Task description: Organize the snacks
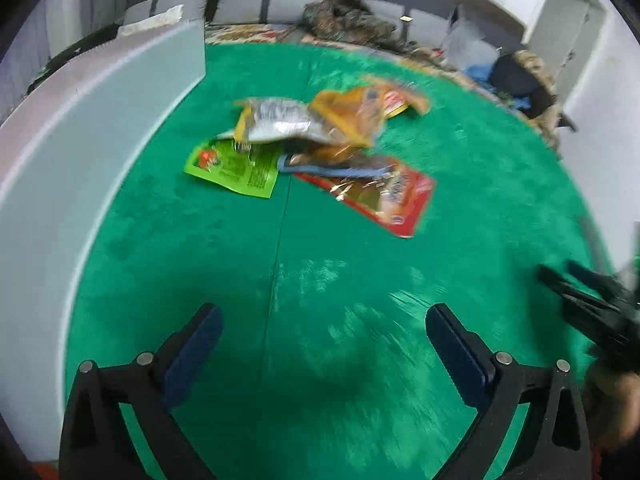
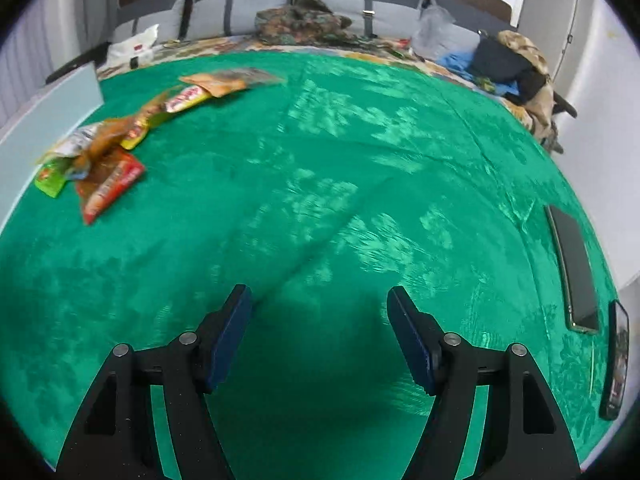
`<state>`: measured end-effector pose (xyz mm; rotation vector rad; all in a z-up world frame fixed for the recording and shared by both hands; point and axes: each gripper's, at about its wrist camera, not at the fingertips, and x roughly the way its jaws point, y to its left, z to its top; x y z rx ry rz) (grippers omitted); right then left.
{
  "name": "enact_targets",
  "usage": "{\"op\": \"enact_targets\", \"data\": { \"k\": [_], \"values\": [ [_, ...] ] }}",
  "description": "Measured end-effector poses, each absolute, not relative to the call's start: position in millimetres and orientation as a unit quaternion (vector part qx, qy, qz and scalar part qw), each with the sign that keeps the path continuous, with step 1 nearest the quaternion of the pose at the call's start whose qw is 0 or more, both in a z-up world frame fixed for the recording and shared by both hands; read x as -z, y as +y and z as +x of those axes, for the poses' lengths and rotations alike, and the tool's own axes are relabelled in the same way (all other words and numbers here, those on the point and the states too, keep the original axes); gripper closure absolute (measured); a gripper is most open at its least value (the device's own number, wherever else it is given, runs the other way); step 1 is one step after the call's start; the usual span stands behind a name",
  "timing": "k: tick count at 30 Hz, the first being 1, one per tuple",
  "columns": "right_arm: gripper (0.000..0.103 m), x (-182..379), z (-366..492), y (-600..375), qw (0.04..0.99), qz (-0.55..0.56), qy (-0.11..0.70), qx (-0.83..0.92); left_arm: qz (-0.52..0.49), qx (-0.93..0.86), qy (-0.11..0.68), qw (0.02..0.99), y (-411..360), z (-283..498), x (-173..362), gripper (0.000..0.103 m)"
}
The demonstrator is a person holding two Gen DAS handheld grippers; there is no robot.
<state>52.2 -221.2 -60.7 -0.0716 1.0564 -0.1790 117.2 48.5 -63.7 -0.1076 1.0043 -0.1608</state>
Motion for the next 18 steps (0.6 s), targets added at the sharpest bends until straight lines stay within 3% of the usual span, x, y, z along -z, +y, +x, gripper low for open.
{"op": "enact_targets", "data": {
  "k": [4, 9, 18],
  "values": [
    [0.029, 65, 57, -220, 0.863, -0.040, 0.496, 0.082, -0.051, 0.043, 0.457, 0.887, 50, 130, 79, 0.004],
    [0.019, 75, 57, -229, 0.865, 0.008, 0.495, 0.079, -0.012, 0.031, 0.447, 0.894, 46, 139, 85, 0.003],
    [0.016, 76, 55, -226, 0.865, 0.014, 0.495, 0.079, 0.008, 0.030, 0.451, 0.892, 48, 139, 87, 0.000]
  ]
}}
